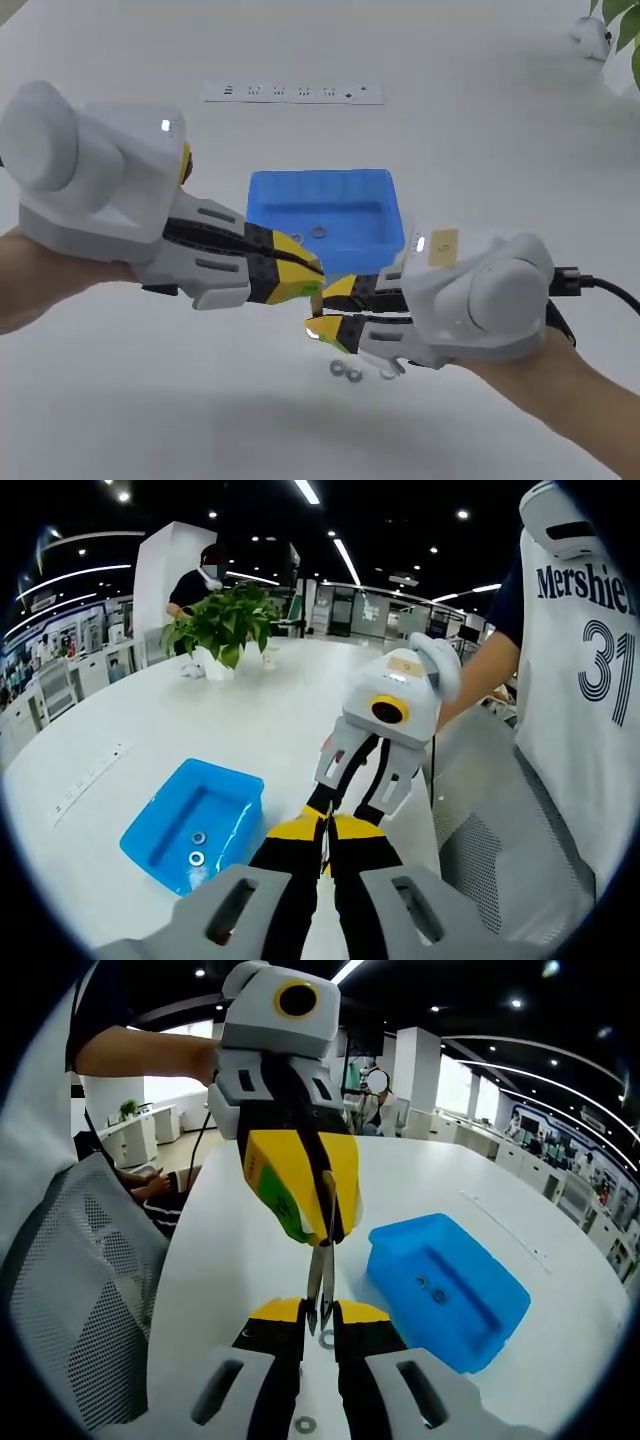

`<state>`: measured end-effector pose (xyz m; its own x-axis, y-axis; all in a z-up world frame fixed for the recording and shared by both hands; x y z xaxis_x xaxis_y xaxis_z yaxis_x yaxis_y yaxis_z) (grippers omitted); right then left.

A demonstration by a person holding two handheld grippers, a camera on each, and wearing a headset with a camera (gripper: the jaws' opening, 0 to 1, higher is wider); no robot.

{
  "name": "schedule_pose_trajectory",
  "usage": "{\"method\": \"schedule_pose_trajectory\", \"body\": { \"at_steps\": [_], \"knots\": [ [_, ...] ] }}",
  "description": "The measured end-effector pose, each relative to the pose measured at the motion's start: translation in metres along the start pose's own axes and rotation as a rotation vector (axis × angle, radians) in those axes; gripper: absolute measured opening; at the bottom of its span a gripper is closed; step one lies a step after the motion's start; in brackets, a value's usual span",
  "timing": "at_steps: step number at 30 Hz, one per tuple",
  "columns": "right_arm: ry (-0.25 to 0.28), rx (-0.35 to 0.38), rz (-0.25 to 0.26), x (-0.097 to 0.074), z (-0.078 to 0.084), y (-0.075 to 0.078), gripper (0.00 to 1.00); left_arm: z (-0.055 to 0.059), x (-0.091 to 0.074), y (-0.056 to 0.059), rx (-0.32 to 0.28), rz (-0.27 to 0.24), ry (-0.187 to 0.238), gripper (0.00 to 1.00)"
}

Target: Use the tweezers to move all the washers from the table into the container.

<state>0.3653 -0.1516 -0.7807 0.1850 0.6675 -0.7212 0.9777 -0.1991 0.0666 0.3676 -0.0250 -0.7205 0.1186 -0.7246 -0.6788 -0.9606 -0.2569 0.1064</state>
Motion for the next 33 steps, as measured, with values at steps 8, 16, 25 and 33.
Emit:
{"method": "schedule_pose_trajectory", "body": {
  "at_steps": [8, 16, 25, 33],
  "knots": [
    [-0.014, -0.003, -0.014, 0.008, 0.005, -0.002, 0.12, 0.009, 0.006, -0.002, 0.013, 0.016, -0.004, 0.06],
    [-0.031, -0.024, -0.013, 0.013, 0.007, -0.002, 0.12, 0.014, 0.010, -0.003, 0.023, 0.029, -0.004, 0.06],
    [-0.033, -0.030, -0.007, 0.018, 0.007, 0.003, 0.12, 0.016, 0.011, -0.008, 0.032, 0.032, -0.004, 0.06],
    [-0.039, -0.033, -0.011, 0.022, 0.010, 0.004, 0.12, 0.018, 0.014, -0.010, 0.042, 0.041, -0.011, 0.06]
  ]
}}
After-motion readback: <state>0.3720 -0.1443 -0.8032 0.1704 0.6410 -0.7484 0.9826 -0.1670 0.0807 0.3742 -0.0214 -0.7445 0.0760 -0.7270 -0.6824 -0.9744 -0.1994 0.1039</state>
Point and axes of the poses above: the centre of the closed fingertips' face, and the gripper's own axes: x roughly forward along the fingers, y roughly to its right, z roughly out of its underside, the point moved 9 cm from there along -x, roughly backward along the fingers, and after that the axes turned 15 degrees about -y, right-handed, at the moved point
